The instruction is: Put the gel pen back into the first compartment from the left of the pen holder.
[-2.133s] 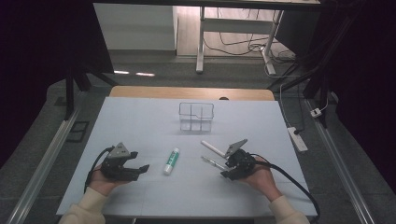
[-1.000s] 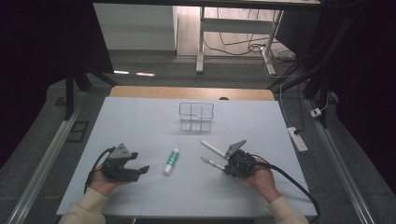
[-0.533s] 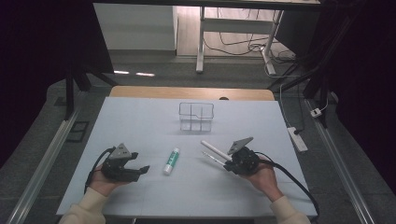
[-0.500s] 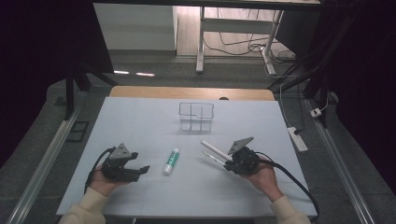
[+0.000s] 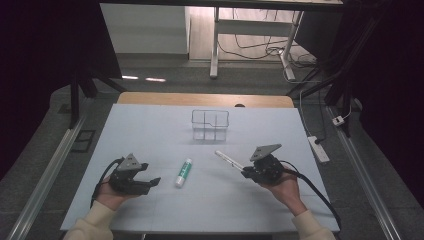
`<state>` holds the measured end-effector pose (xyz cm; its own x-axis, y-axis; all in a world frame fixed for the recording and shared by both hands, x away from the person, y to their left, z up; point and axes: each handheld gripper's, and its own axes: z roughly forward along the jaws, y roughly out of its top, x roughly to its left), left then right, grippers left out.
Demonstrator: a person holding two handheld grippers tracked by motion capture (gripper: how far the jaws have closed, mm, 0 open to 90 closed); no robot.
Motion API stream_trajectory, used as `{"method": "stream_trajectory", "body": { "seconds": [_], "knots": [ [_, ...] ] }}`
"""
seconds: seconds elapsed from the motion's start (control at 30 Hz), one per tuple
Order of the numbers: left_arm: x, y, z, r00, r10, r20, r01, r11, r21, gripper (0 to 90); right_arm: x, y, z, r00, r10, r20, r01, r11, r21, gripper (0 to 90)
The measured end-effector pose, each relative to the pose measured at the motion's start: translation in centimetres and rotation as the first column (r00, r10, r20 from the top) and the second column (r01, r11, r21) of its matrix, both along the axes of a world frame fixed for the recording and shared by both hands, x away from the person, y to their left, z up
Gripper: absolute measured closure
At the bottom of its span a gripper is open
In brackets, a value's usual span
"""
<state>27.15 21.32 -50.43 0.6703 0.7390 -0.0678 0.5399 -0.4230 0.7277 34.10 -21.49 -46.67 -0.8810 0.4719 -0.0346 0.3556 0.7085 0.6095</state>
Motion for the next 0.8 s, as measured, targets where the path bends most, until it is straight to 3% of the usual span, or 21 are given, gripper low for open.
{"method": "stream_trajectory", "body": {
  "seconds": [0.8],
  "knots": [
    [0.6,-3.5,1.5,0.9967,-0.073,0.036,0.072,0.9973,0.014,27.0,0.0,0.5,0.2,0.9999,0.006,0.009,-0.006,1.000,0.024,79.5]
  ]
}}
